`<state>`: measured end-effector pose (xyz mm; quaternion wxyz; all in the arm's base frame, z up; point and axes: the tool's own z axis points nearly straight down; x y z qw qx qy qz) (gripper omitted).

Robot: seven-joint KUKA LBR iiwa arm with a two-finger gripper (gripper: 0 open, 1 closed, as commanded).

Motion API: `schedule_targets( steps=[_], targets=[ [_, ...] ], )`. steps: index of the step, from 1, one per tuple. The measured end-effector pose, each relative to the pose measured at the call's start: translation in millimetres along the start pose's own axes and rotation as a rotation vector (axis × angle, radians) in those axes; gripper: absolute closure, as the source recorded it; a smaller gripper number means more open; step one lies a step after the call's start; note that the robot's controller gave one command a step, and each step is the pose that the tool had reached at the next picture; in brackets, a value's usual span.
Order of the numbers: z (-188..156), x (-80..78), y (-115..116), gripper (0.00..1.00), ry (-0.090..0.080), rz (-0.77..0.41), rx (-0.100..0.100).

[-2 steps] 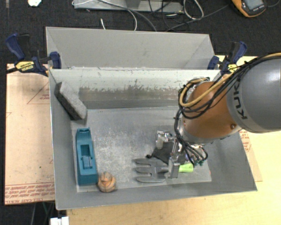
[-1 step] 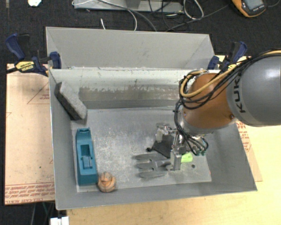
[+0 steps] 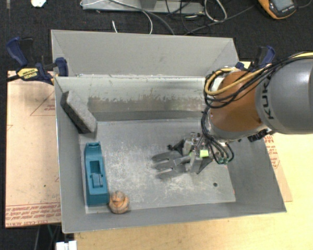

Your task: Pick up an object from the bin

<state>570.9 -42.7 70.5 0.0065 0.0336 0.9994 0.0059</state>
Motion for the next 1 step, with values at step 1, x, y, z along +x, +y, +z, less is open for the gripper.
schedule_targets(
  steps=[1],
  targets=[
    [0.0,0.0,-0.1,1.0,0.0,0.0,0.0]
  ],
)
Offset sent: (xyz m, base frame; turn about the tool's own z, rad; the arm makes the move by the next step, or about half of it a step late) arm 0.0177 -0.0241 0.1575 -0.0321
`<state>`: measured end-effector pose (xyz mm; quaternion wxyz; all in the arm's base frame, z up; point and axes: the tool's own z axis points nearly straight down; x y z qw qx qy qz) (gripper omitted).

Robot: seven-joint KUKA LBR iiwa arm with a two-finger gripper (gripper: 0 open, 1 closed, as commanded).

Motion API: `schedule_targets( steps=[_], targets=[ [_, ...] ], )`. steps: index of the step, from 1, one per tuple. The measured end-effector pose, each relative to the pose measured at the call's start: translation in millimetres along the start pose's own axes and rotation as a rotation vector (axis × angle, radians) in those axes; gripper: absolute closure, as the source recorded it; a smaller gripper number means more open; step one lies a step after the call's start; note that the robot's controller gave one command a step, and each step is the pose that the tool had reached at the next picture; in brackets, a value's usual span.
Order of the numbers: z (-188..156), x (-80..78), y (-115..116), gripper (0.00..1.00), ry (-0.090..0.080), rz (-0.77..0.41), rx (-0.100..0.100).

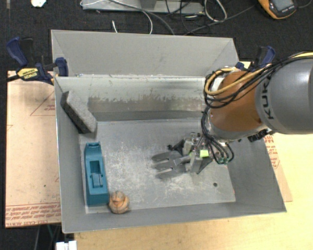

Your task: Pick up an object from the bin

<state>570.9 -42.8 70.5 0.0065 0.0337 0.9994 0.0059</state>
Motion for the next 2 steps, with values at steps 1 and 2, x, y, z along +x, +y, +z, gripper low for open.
schedule_targets(
  steps=[1,2],
  targets=[
    [-68,-8.4,-9,1.0,0.003,-0.014,-0.001],
    [-144,-6.4,-19,1.0,0.005,-0.093,-0.002]
  ],
)
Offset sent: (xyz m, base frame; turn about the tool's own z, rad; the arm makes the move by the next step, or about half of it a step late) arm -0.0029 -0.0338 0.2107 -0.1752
